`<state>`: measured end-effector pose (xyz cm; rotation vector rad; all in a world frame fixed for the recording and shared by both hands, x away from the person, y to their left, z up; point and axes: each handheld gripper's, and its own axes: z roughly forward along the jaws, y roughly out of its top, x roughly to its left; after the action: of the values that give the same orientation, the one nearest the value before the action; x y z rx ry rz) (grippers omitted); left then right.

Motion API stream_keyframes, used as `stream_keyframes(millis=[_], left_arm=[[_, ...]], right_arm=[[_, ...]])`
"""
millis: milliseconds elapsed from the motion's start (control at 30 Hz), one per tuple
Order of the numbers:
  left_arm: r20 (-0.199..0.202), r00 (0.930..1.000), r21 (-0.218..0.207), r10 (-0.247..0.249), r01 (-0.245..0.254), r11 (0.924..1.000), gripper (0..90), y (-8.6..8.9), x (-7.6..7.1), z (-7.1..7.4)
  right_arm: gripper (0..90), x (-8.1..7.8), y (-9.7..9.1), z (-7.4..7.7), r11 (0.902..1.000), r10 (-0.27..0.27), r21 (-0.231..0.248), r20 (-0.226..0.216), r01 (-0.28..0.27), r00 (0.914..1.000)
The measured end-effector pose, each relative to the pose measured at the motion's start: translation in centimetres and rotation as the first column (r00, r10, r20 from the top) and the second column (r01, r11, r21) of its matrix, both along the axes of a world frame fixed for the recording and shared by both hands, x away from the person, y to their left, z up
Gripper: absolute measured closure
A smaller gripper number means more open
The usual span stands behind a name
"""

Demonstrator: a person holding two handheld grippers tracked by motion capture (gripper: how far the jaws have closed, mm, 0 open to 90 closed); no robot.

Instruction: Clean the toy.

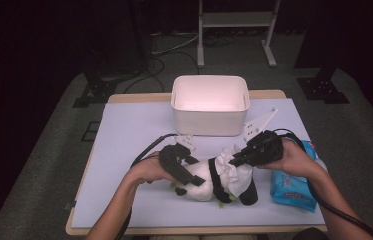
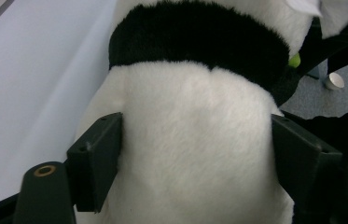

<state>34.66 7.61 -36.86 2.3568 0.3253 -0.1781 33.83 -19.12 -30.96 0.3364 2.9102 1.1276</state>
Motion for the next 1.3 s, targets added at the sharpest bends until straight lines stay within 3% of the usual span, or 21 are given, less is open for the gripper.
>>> stream_keyframes(millis=[100, 267, 533, 800, 933, 1067, 1300], left_arm=[[0.01, 0.9999, -0.003, -0.003, 0.003, 1.0, 24.7, 0.3, -0.3, -0.1], [0.01, 0.9999, -0.018, -0.005, 0.005, 0.9998, 22.3, 0.4, -0.6, -0.2], [-0.003, 1.0, 0.0, -0.009, 0.009, 1.0, 11.9, -0.2, -0.4, 0.3], [-0.033, 0.9992, 0.025, -0.023, 0.023, 0.9994, 3.3, -1.5, 0.0, -0.5], [-0.009, 0.9995, 0.018, -0.03, 0.03, 0.9994, 16.0, -1.5, 0.0, -0.4], [0.041, 0.9985, 0.014, -0.037, 0.036, 0.9992, 34.8, -1.0, -0.2, 0.0], [0.103, 0.9946, -0.009, -0.01, 0.011, 0.9999, 41.4, -0.5, 0.1, 0.7]], right_arm=[[84.0, 0.6, 0.1, -0.1, 0.9999, -0.011, -0.007, -0.002, 0.011, 0.9999], [84.0, 0.3, -0.1, -0.7, 0.9999, -0.014, -0.001, -0.03, 0.014, 0.9994], [84.2, 0.0, -0.4, -1.4, 0.9999, -0.013, -0.004, -0.052, 0.013, 0.9986], [84.2, -0.2, -0.4, -1.9, 1.0, 0.005, 0.008, -0.077, -0.005, 0.997], [84.0, -0.2, -0.5, -2.0, 0.9999, 0.001, 0.011, -0.076, 0.0, 0.9971], [84.0, 0.0, -0.8, -1.7, 0.9994, -0.004, 0.033, -0.076, 0.007, 0.9971], [83.8, 0.5, -0.6, -0.7, 0.9996, -0.009, 0.024, -0.054, 0.011, 0.9985]])
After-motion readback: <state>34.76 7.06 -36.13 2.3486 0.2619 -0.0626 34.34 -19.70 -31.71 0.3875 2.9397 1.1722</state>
